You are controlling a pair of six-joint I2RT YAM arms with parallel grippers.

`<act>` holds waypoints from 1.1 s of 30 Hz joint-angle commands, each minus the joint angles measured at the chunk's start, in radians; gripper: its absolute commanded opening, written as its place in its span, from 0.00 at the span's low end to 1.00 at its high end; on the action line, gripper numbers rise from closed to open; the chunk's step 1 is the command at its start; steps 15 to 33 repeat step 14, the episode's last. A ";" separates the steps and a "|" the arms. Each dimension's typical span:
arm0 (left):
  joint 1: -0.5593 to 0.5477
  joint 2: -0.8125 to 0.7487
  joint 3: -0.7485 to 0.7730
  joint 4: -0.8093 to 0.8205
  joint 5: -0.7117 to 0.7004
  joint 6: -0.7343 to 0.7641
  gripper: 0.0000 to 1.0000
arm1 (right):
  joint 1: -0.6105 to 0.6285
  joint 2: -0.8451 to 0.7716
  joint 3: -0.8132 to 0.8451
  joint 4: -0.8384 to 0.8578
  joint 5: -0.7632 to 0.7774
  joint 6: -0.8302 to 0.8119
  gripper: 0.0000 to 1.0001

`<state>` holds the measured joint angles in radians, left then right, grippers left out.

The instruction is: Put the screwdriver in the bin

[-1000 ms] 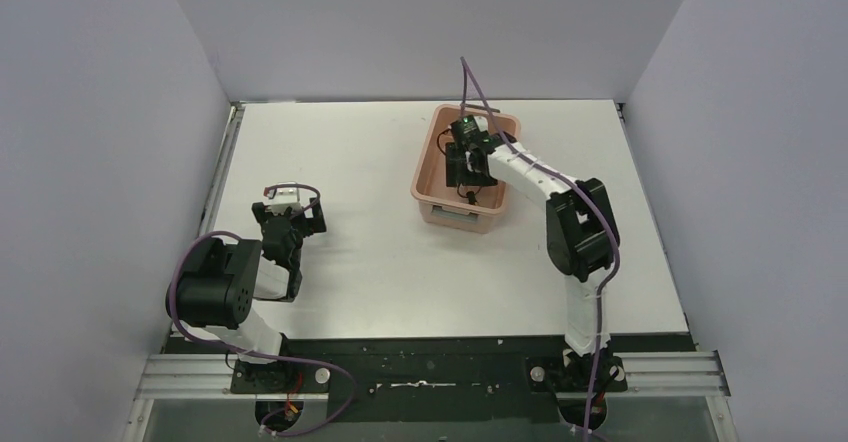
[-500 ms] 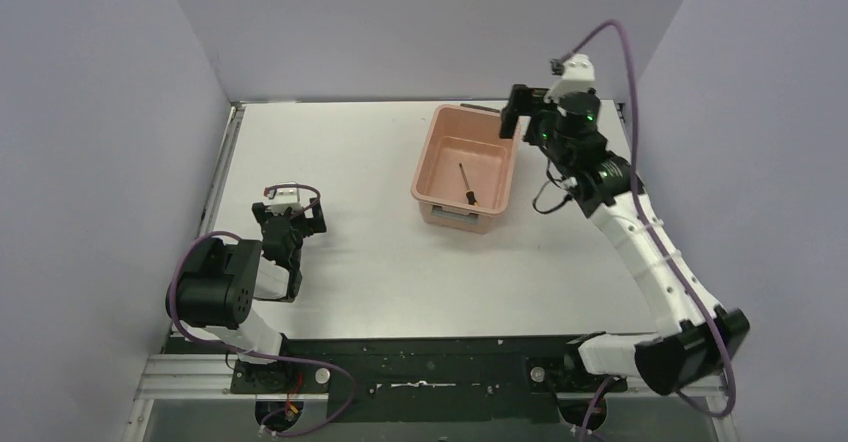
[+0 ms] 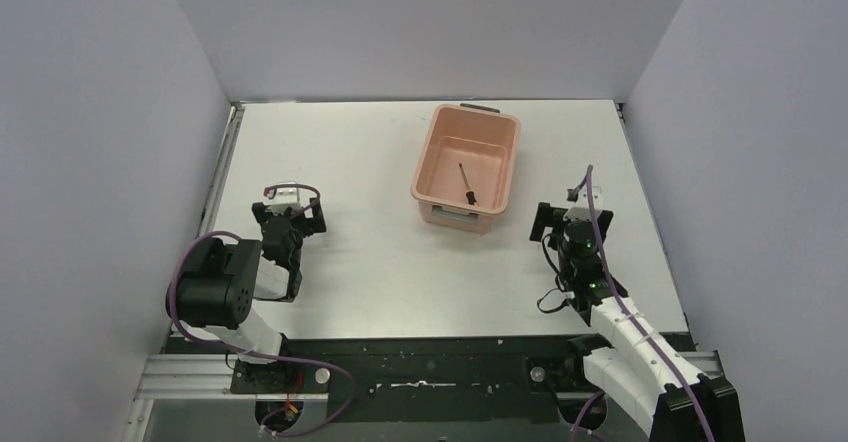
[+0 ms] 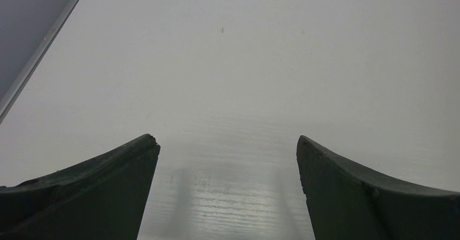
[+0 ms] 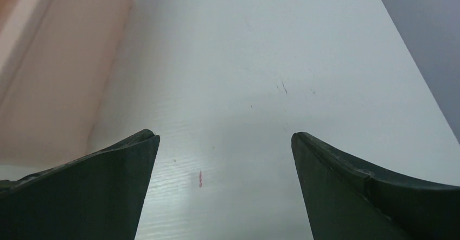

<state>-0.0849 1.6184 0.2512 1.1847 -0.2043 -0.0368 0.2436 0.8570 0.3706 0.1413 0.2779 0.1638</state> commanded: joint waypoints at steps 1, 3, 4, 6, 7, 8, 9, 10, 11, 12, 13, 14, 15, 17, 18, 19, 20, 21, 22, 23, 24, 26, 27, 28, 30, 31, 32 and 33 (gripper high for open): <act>0.004 -0.009 0.003 0.024 0.009 0.007 0.97 | -0.001 -0.084 -0.126 0.291 0.081 0.020 1.00; 0.004 -0.009 0.003 0.024 0.009 0.007 0.97 | 0.000 -0.106 -0.180 0.339 0.075 0.024 1.00; 0.004 -0.009 0.004 0.022 0.009 0.007 0.97 | 0.000 -0.113 -0.203 0.356 0.071 0.025 1.00; 0.004 -0.007 0.005 0.021 0.010 0.008 0.97 | -0.002 -0.128 -0.210 0.345 0.075 0.026 1.00; 0.004 -0.008 0.005 0.020 0.009 0.007 0.97 | -0.003 -0.136 -0.214 0.345 0.075 0.023 1.00; 0.004 -0.008 0.005 0.020 0.011 0.007 0.97 | -0.002 -0.142 -0.215 0.344 0.073 0.022 1.00; 0.004 -0.008 0.005 0.019 0.012 0.007 0.97 | -0.002 -0.146 -0.218 0.345 0.069 0.021 1.00; 0.004 -0.007 0.005 0.020 0.012 0.007 0.97 | -0.002 -0.148 -0.220 0.345 0.066 0.019 1.00; 0.004 -0.007 0.006 0.019 0.012 0.007 0.97 | -0.003 -0.149 -0.220 0.345 0.064 0.018 1.00; 0.004 -0.004 0.010 0.014 0.012 0.007 0.97 | -0.003 -0.149 -0.220 0.345 0.064 0.017 1.00; 0.004 -0.004 0.010 0.013 0.011 0.008 0.97 | -0.002 -0.147 -0.219 0.345 0.064 0.018 1.00; 0.004 -0.006 0.009 0.014 0.011 0.006 0.97 | -0.001 -0.144 -0.218 0.347 0.063 0.017 1.00; 0.004 -0.006 0.009 0.014 0.011 0.006 0.97 | -0.001 -0.144 -0.218 0.347 0.063 0.017 1.00; 0.004 -0.006 0.009 0.014 0.011 0.006 0.97 | -0.001 -0.144 -0.218 0.347 0.063 0.017 1.00; 0.004 -0.006 0.009 0.014 0.011 0.006 0.97 | -0.001 -0.144 -0.218 0.347 0.063 0.017 1.00; 0.004 -0.006 0.009 0.014 0.011 0.006 0.97 | -0.001 -0.144 -0.218 0.347 0.063 0.017 1.00; 0.004 -0.006 0.009 0.014 0.011 0.006 0.97 | -0.001 -0.144 -0.218 0.347 0.063 0.017 1.00; 0.004 -0.006 0.009 0.014 0.011 0.006 0.97 | -0.001 -0.144 -0.218 0.347 0.063 0.017 1.00; 0.004 -0.006 0.009 0.014 0.011 0.006 0.97 | -0.001 -0.144 -0.218 0.347 0.063 0.017 1.00; 0.004 -0.006 0.009 0.014 0.011 0.006 0.97 | -0.001 -0.144 -0.218 0.347 0.063 0.017 1.00; 0.004 -0.006 0.009 0.014 0.011 0.006 0.97 | -0.001 -0.144 -0.218 0.347 0.063 0.017 1.00; 0.004 -0.006 0.009 0.014 0.011 0.006 0.97 | -0.001 -0.144 -0.218 0.347 0.063 0.017 1.00; 0.004 -0.006 0.009 0.014 0.011 0.006 0.97 | -0.001 -0.144 -0.218 0.347 0.063 0.017 1.00; 0.004 -0.006 0.009 0.014 0.011 0.006 0.97 | -0.001 -0.144 -0.218 0.347 0.063 0.017 1.00; 0.004 -0.006 0.009 0.014 0.011 0.006 0.97 | -0.001 -0.144 -0.218 0.347 0.063 0.017 1.00; 0.004 -0.006 0.009 0.014 0.011 0.006 0.97 | -0.001 -0.144 -0.218 0.347 0.063 0.017 1.00; 0.004 -0.006 0.009 0.014 0.011 0.006 0.97 | -0.001 -0.144 -0.218 0.347 0.063 0.017 1.00; 0.004 -0.006 0.009 0.014 0.011 0.006 0.97 | -0.001 -0.144 -0.218 0.347 0.063 0.017 1.00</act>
